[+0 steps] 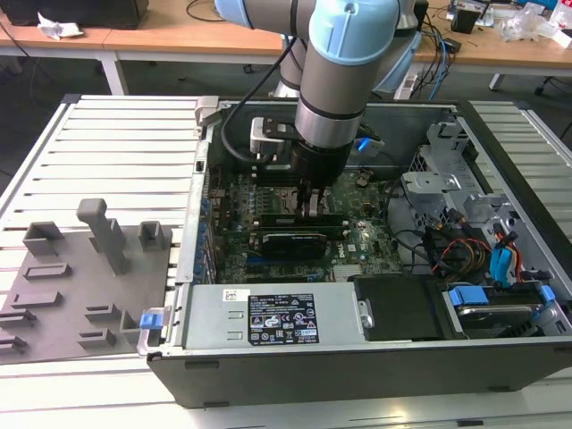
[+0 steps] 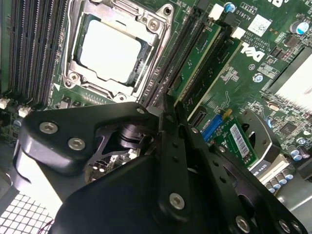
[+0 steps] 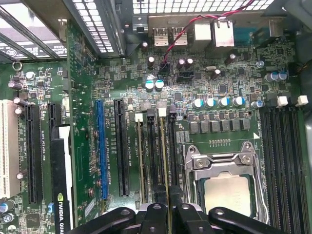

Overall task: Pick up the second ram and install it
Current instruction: 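Insert the second ram into the second slot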

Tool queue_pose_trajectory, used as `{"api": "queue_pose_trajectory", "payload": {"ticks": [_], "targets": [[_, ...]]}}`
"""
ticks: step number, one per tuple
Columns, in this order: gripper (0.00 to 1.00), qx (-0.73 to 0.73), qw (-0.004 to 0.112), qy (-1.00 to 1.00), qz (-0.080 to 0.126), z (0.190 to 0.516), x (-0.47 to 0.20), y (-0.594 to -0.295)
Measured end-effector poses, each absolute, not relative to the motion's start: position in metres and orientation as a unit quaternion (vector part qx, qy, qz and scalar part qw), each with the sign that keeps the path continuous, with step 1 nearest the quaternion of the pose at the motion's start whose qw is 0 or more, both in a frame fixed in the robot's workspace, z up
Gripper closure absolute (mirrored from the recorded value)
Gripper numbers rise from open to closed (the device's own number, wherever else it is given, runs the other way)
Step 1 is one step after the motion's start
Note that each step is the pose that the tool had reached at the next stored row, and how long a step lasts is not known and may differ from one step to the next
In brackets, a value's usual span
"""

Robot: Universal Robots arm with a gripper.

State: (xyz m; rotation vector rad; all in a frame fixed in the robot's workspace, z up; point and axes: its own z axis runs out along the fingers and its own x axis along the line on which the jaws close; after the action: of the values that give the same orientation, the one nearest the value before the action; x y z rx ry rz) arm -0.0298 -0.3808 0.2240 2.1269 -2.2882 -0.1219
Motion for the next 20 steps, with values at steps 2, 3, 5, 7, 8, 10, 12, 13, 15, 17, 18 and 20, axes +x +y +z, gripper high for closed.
{"api": "queue_pose_trajectory", "payload": {"ticks": [2,3,5,7,8,10,12,13,15,17,18,20], "targets": [[0.86,0.68,0.008,-0.732,-0.039,0.2238,-0.0298,-0.3808],[0.86,0.68,0.008,-0.732,-0.039,0.2237,-0.0298,-0.3808],[0.86,0.68,0.007,-0.732,-0.039,0.224,-0.0297,-0.3807],[0.86,0.68,0.007,-0.732,-0.04,0.2243,-0.0298,-0.3809],[0.86,0.678,0.005,-0.734,-0.041,0.2244,-0.0298,-0.3808],[0.86,0.676,0.003,-0.736,-0.043,0.2247,-0.0297,-0.3808],[0.86,0.675,0.003,-0.737,-0.044,0.2245,-0.0297,-0.3813],[0.86,0.675,0.003,-0.737,-0.044,0.2245,-0.0297,-0.3827],[0.86,0.675,0.003,-0.737,-0.044,0.224,-0.0297,-0.3834],[0.86,0.675,0.003,-0.737,-0.044,0.2235,-0.0297,-0.3816],[0.86,0.675,0.002,-0.737,-0.044,0.2232,-0.0297,-0.3818],[0.86,0.675,0.002,-0.737,-0.044,0.2223,-0.0298,-0.3838]]}}
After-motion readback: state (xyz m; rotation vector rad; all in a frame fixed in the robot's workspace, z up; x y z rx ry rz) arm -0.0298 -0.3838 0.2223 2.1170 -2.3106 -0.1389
